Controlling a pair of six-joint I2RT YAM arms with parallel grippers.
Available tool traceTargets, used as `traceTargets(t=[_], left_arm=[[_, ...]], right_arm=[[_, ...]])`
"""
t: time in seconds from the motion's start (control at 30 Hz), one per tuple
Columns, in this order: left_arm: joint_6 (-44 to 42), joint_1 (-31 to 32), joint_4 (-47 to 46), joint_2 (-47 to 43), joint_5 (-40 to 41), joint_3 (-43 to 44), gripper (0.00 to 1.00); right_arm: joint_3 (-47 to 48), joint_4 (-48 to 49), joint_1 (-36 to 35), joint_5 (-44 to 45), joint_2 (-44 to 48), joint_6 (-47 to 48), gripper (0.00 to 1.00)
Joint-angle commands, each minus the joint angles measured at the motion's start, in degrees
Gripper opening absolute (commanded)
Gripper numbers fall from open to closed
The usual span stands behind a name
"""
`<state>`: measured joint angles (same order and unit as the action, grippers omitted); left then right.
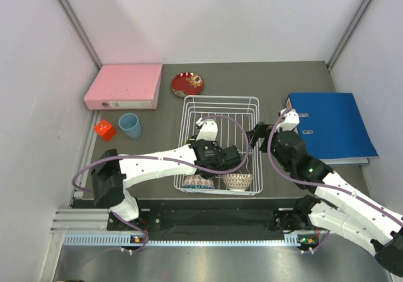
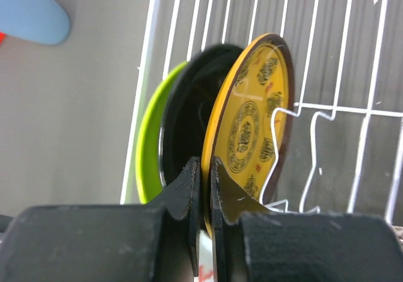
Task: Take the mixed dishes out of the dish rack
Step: Pick up the plate from the dish rack.
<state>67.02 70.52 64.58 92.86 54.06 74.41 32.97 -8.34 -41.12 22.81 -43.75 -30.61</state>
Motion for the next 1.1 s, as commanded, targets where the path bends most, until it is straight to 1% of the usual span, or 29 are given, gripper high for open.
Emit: traceTargets(t=[0.0, 0.07, 0.17, 0.27, 0.3, 0.4, 0.43, 0.47, 0.5, 0.53, 0.63, 0.67, 0.7, 0.73, 0.77, 0.8, 0.83, 0.87, 0.9, 0.93, 0.97, 1.0, 1.03, 1.07], left_arm=[[1.97, 1.72, 4.5, -1.45, 2.8, 9.32, 0.0], [1.36, 1.99, 7.14, -1.37, 3.77, 11.71, 0.0], [-0.4, 2.51, 9.6, -1.71, 4.82, 18.02, 0.0], [-4.44, 2.6, 9.43, -2.24, 5.96, 22.95, 0.0], [-7.75, 2.6, 8.73, -2.5, 6.58, 23.93, 0.0], [-15.93, 2.43, -0.12, -3.99, 10.18, 25.08, 0.0], [-21.53, 2.08, -2.76, -4.26, 10.53, 25.34, 0.0], [-23.93, 1.03, -7.31, -4.27, 9.84, 26.3, 0.0], [-27.44, 0.24, -9.01, -4.18, 9.05, 27.01, 0.0], [-28.95, -0.81, -10.51, -4.09, 8.26, 27.71, 0.0], [-33.79, -7.22, -17.35, -3.83, 2.73, 29.91, 0.0], [-34.58, -12.46, -19.73, -4.09, -2.68, 29.57, 0.0], [-35.03, -15.65, -24.36, -4.09, -6.3, 29.39, 0.0], [-35.03, -19.07, -27.02, -4.0, -11.3, 29.3, 0.0], [-35.03, -25.46, -29.48, -3.13, -15.44, 28.69, 0.0], [-35.12, -28.22, -34.82, -2.25, -23.48, 28.86, 0.0], [-35.12, -30.6, -36.87, -0.85, -27.31, 29.56, 0.0], [-35.12, -34.71, -39.07, 2.73, -30.82, 32.43, 0.0], [-34.6, -36.4, -40.83, 5.2, -39.13, 34.73, 0.0], [-33.98, -37.99, -40.76, 8.01, -42.52, 37.71, 0.0], [-33.28, -40.44, -40.5, 14.39, -46.12, 44.96, 0.0], [-31.97, -41.51, -39.8, 17.85, -49.11, 49.21, 0.0], [-31.17, -43.61, -38.49, 21.28, -55.84, 56.99, 0.0], [-30.29, -44.5, -38.65, 27.31, -58.69, 60.03, 0.0]], right_arm=[[0.78, 1.13, 0.43, 0.04, 0.07, 0.46, 0.98], [1.04, 1.04, 0.43, 0.04, -0.02, 0.46, 0.98], [1.48, 1.13, 0.43, 0.04, -0.2, 0.64, 0.98], [2.27, 0.87, 0.43, 0.31, 0.15, 0.81, 0.97], [2.45, 0.52, 0.43, 0.48, 0.33, 0.99, 0.98], [3.33, 0.25, 0.52, 1.1, 1.29, 1.52, 0.98], [3.41, 0.17, 0.52, 1.53, 1.47, 1.61, 0.98], [3.76, 0.08, 0.43, 1.62, 1.73, 1.87, 0.98], [3.94, -0.27, 0.52, 1.63, 2.0, 1.87, 0.98], [4.12, -0.54, 0.43, 1.89, 2.09, 1.87, 0.98], [4.47, -1.5, 0.43, 2.59, 3.31, 1.78, 0.98], [4.04, -1.51, 0.52, 2.85, 3.93, 1.78, 0.98], [3.68, -1.07, 0.52, 3.2, 5.15, 1.78, 0.98], [3.42, -0.8, 0.52, 3.38, 5.6, 1.87, 0.97], [3.07, -0.63, 0.43, 3.3, 6.21, 1.96, 0.98], [2.98, -0.63, 0.52, 3.47, 6.39, 2.05, 0.98], [2.98, -0.8, 0.52, 3.38, 6.39, 2.22, 0.97], [3.06, -0.98, 0.52, 3.47, 6.39, 2.22, 0.97], [3.06, -1.33, 0.52, 3.56, 6.13, 2.31, 0.97], [2.98, -1.42, 0.52, 3.65, 5.96, 2.4, 0.97], [2.98, -1.5, 0.52, 3.65, 5.87, 2.4, 0.97], [2.89, -1.33, 0.52, 3.73, 5.78, 2.4, 0.98], [2.98, -1.24, 0.52, 3.65, 5.78, 2.31, 0.97], [2.89, -1.15, 0.52, 3.65, 5.69, 2.22, 0.98]])
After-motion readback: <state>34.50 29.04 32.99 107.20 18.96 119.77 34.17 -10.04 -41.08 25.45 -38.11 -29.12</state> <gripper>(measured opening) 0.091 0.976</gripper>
